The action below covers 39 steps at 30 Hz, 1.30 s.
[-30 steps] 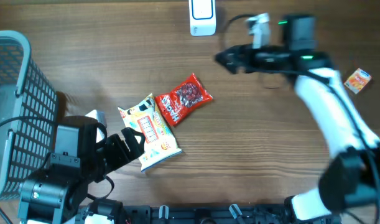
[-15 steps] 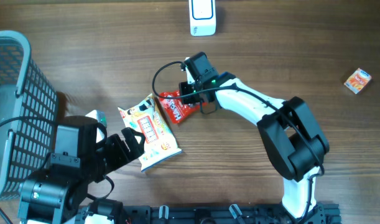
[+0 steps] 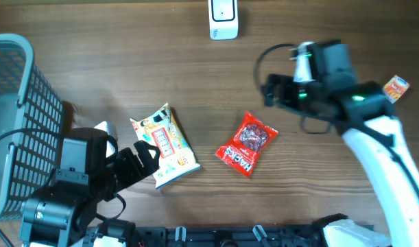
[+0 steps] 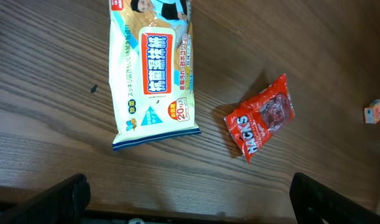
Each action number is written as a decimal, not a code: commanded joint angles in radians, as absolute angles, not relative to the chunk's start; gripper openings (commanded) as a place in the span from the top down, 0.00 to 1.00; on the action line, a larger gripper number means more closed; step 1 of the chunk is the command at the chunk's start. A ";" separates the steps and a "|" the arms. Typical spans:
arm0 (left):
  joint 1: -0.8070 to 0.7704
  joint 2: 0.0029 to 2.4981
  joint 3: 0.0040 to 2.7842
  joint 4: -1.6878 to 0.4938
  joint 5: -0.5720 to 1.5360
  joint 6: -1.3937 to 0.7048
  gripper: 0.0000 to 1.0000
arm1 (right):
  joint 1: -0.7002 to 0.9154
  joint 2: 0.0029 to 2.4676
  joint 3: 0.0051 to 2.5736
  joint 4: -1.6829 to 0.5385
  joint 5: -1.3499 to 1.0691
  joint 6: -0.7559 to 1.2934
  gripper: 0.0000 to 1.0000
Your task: Scan the item barcode
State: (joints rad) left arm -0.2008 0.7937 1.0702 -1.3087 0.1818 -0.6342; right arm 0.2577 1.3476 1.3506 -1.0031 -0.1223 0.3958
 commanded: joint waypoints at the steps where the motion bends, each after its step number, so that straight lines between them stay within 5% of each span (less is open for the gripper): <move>1: -0.198 0.792 1.072 -1.306 0.186 -0.640 0.00 | 0.123 1.302 1.355 -1.039 -0.127 0.393 0.00; 4: -0.198 0.792 1.072 -1.306 0.186 -0.640 0.00 | 0.012 1.314 1.320 -1.071 -0.126 0.393 0.00; 19: -0.198 0.792 1.072 -1.462 0.222 -0.636 0.00 | 0.006 1.345 1.319 -1.048 -0.127 0.395 0.00; 28: -0.198 0.792 1.072 -1.311 0.222 -0.647 0.00 | 0.006 1.345 1.319 -1.048 -0.127 0.395 0.00; 33: -0.201 0.855 1.070 -0.949 0.574 -0.548 0.00 | 0.006 1.345 1.319 -1.048 -0.127 0.396 0.00; 39: -0.225 1.331 1.071 -0.809 0.865 -0.336 0.00 | 0.006 1.345 1.319 -1.048 -0.127 0.395 0.00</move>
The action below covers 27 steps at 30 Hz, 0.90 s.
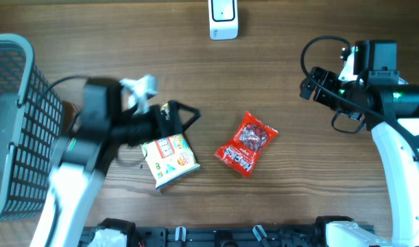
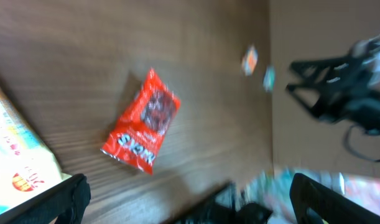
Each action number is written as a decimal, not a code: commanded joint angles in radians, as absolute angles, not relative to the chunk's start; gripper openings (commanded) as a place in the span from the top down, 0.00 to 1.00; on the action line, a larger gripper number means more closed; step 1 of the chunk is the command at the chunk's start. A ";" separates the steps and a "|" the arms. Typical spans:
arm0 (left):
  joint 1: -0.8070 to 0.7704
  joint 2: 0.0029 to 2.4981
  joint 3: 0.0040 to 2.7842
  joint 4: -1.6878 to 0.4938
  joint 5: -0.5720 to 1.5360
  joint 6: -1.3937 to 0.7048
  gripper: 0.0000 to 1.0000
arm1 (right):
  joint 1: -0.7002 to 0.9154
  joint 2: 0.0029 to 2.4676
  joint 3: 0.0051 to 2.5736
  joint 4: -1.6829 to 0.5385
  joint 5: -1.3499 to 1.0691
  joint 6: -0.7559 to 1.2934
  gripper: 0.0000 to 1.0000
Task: Scan the item barcode
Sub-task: 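Reach the left gripper toward the red candy bag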
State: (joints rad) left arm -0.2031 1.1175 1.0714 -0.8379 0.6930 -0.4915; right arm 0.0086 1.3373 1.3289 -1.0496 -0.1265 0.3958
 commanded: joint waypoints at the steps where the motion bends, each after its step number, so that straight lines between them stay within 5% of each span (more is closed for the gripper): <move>1: -0.242 1.449 1.071 -0.783 0.863 -0.308 0.00 | 0.006 1.345 1.319 -1.048 -0.127 0.395 0.00; 6: -0.313 1.810 1.071 -0.635 0.879 -0.224 0.00 | 0.006 1.345 1.319 -1.048 -0.127 0.395 0.00; 16: -0.561 1.965 1.070 -0.503 0.728 -0.342 0.00 | 0.006 1.345 1.319 -1.048 -0.127 0.396 0.00; 18: -0.577 1.966 1.070 -0.470 0.736 -0.349 0.21 | 0.006 1.345 1.319 -1.048 -0.127 0.395 0.00; 21: -0.612 1.968 1.070 -0.455 0.734 -0.348 0.25 | 0.006 1.345 1.319 -1.048 -0.127 0.395 0.00; 25: -0.624 1.968 1.070 -0.439 0.637 -0.461 0.87 | 0.007 1.345 1.319 -1.048 -0.126 0.395 0.00; 27: -0.624 1.968 1.071 -0.435 0.637 -0.461 0.96 | 0.007 1.345 1.319 -1.048 -0.127 0.395 0.00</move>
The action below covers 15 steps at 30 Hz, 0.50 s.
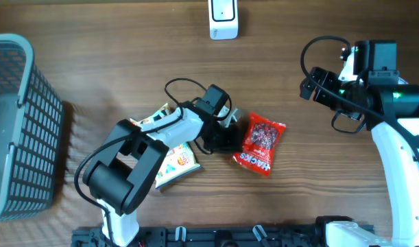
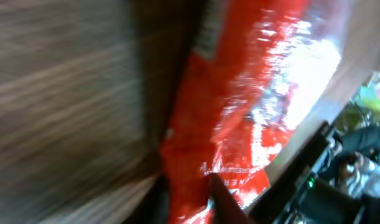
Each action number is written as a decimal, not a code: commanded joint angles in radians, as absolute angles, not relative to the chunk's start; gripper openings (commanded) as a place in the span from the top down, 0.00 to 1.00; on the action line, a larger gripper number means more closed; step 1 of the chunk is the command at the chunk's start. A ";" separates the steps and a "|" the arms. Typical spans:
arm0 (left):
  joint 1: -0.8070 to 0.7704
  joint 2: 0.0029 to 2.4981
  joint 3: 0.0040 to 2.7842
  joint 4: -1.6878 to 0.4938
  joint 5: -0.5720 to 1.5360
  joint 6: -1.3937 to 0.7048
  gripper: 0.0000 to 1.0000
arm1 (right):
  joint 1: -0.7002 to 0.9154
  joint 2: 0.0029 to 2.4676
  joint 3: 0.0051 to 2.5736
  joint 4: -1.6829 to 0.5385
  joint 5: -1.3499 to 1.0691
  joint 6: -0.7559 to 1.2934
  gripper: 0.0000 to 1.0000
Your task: Scan the item barcode
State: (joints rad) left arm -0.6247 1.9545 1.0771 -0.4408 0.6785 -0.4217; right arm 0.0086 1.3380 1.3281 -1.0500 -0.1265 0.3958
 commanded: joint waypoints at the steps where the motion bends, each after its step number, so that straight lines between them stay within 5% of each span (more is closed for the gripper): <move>1: -0.624 1.968 1.071 -0.437 0.637 -0.461 0.96 | 0.007 1.345 1.319 -1.048 -0.127 0.395 0.00; 7: -0.611 1.800 1.080 -0.578 0.443 -0.457 0.96 | 0.007 1.345 1.319 -1.027 -0.128 0.426 0.00; 12: -0.589 1.394 1.169 -0.847 -0.028 -0.456 0.96 | 0.007 1.345 1.319 -1.002 -0.127 0.527 0.00; 15: -0.589 1.256 1.172 -0.854 0.032 -0.454 0.93 | 0.007 1.345 1.319 -0.999 -0.127 0.526 0.00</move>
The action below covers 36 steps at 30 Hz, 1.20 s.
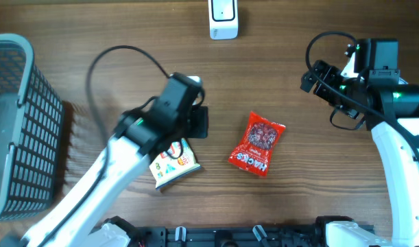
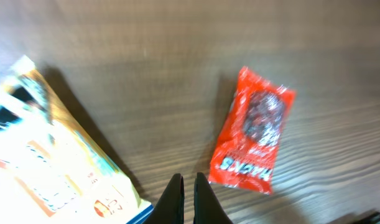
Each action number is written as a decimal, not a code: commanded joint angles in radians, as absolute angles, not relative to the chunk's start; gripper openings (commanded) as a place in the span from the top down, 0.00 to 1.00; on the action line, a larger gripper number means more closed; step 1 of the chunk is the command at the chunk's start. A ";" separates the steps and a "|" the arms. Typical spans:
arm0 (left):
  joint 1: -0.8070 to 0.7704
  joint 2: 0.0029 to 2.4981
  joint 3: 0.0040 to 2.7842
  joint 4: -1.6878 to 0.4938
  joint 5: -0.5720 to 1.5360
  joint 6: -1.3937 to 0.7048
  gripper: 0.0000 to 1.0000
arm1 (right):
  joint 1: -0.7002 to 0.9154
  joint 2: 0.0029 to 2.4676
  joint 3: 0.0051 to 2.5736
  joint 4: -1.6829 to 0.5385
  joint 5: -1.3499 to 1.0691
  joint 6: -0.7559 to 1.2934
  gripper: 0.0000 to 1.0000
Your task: Scan the item barcode
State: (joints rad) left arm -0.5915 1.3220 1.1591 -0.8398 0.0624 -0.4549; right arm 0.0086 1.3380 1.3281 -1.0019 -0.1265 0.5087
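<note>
A red snack packet (image 1: 257, 143) lies flat on the wooden table, right of centre; the left wrist view shows it (image 2: 255, 140) with its printed face up. My left gripper (image 1: 202, 122) hangs to the left of it, apart from it. Its fingers (image 2: 175, 198) are shut with nothing between them. A white scanner (image 1: 223, 19) stands at the far edge. My right gripper (image 1: 310, 75) is raised at the far right, its jaws too dark to read.
A yellow wipes packet (image 1: 173, 158) lies partly under my left arm; in the left wrist view the same wipes packet (image 2: 46, 162) is left of the fingers. A grey mesh basket (image 1: 20, 116) fills the left edge.
My left gripper was down against the red packet's left edge. Now it is further left and higher, shut and off the packet. The packet lies where it was.
First my left gripper was open at the near left by the yellow packet and my right arm was nearer the middle. Then the left was over the yellow packet and the right at the far right. Then the left touched the red packet, which had shifted right; now it is clear.
</note>
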 commanded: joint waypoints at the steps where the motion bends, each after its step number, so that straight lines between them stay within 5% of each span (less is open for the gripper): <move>1: -0.589 1.272 1.166 -0.848 0.099 -0.455 0.42 | 0.007 1.345 1.319 -0.999 -0.127 0.527 0.00; 2: -0.589 1.299 1.158 -0.834 0.152 -0.455 0.00 | 0.007 1.345 1.320 -0.994 -0.127 0.527 0.01; 14: -0.596 1.943 1.143 -0.410 0.743 -0.352 0.00 | -0.015 1.352 1.319 -1.094 -0.045 0.429 0.00; 20: -0.662 2.034 1.143 -0.307 0.750 -0.474 0.00 | -0.168 1.420 1.171 -1.117 -0.160 0.349 0.00; 21: -0.664 2.046 1.143 -0.302 0.751 -0.501 0.03 | -0.177 1.438 1.123 -1.104 -0.238 0.298 0.04; 23: -0.664 2.056 1.143 -0.299 0.750 -0.511 0.17 | -0.176 1.485 1.007 -1.044 -0.430 0.286 0.35; 28: -0.664 2.056 1.143 -0.295 0.750 -0.510 0.18 | -0.176 1.502 0.824 -0.857 -0.514 0.322 0.65; 30: -0.664 2.056 1.143 -0.294 0.750 -0.510 0.19 | -0.176 1.504 0.741 -0.766 -0.513 0.424 0.96; 36: -0.664 2.056 1.143 -0.294 0.750 -0.511 0.20 | -0.162 1.504 0.589 -0.573 -0.560 0.638 0.96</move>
